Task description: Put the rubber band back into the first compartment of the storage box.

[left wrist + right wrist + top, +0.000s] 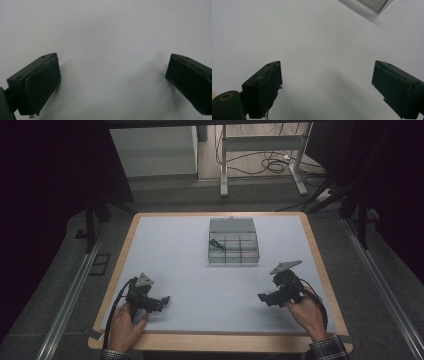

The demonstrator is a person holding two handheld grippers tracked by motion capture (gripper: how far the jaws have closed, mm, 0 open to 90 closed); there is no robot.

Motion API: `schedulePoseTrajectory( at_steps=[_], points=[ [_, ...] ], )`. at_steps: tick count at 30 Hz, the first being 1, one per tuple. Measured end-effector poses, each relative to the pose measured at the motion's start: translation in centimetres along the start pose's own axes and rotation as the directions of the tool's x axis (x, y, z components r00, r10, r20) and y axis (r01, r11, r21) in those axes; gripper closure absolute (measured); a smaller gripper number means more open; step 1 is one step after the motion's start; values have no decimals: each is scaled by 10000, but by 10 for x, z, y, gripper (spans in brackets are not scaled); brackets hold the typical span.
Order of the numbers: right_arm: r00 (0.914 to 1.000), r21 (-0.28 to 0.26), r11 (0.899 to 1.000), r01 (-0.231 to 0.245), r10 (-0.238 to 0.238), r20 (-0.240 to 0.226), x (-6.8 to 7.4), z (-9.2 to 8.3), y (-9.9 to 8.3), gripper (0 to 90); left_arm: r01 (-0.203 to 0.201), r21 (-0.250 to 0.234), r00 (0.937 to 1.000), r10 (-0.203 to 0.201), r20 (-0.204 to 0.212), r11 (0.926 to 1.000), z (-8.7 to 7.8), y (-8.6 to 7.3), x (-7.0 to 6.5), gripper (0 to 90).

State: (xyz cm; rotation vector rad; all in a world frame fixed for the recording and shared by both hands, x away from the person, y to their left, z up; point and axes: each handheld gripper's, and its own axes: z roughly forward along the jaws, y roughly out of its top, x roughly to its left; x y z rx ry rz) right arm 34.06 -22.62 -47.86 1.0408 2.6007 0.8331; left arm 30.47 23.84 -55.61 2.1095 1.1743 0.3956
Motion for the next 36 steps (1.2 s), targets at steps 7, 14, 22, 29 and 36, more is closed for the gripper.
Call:
schedulePoseTrajectory(
  at_steps=[7, 14, 22, 29, 36],
  points=[
    [9997, -10, 9998, -204, 204, 109, -5, -9, -13, 94, 3, 0, 10000, -3, -4, 10000, 0, 0, 0, 0],
    [9985, 25, 9989, -468, 467, 269, -11, -16, -31, 94, -4, 2, 10000, 4, -1, 10000, 0, 0, 0, 0],
    [9968, 252, 9973, -690, 678, 433, -15, -21, -49, 94, -1, -1, 10000, 1, -2, 10000, 0, 0, 0, 0],
    [9956, 374, 9959, -825, 807, 465, -16, -23, -62, 91, 0, 0, 10000, 0, -2, 10000, 0, 0, 0, 0],
    [9955, 479, 9953, -842, 819, 486, -15, -24, -71, 89, 9, -8, 10000, -9, -3, 10000, 0, 0, 0, 0]
  ],
)
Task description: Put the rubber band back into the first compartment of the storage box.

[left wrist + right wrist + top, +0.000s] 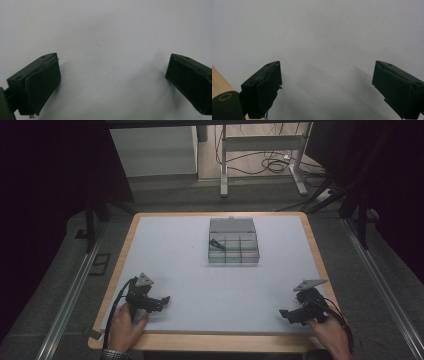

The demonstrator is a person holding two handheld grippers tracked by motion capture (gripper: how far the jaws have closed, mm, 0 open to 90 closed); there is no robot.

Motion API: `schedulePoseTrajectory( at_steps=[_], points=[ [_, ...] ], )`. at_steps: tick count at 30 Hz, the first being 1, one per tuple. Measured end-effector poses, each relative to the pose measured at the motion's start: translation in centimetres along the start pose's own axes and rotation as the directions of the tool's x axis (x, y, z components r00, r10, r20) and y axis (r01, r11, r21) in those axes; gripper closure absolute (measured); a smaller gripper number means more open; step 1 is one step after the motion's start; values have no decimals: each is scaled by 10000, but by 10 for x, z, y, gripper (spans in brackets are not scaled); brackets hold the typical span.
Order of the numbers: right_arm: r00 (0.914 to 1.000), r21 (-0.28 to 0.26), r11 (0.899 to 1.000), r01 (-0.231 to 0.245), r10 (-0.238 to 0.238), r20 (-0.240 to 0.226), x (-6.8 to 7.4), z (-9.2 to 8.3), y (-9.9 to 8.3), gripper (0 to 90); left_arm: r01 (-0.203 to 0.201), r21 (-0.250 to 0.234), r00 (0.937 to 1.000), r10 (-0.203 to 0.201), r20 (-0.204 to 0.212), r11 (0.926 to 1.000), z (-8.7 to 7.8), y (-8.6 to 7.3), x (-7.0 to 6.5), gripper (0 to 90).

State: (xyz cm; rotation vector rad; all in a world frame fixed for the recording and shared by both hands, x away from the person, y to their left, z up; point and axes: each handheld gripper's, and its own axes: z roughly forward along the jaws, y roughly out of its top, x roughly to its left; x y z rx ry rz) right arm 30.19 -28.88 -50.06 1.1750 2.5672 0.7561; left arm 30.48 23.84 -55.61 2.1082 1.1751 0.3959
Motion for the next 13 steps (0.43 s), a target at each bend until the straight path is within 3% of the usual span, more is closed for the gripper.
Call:
schedulePoseTrajectory(
  at_steps=[6, 13],
  points=[
    [9999, 399, 9992, 23, -27, 97, 0, 4, -10, 85, 10, -8, 10000, -10, -3, 10000, 0, 0, 0, 0],
    [9980, 482, 9975, 518, -535, 336, 4, 6, -11, 71, -2, 6, 10000, 2, -6, 10000, 0, 0, 0, 0]
  ],
)
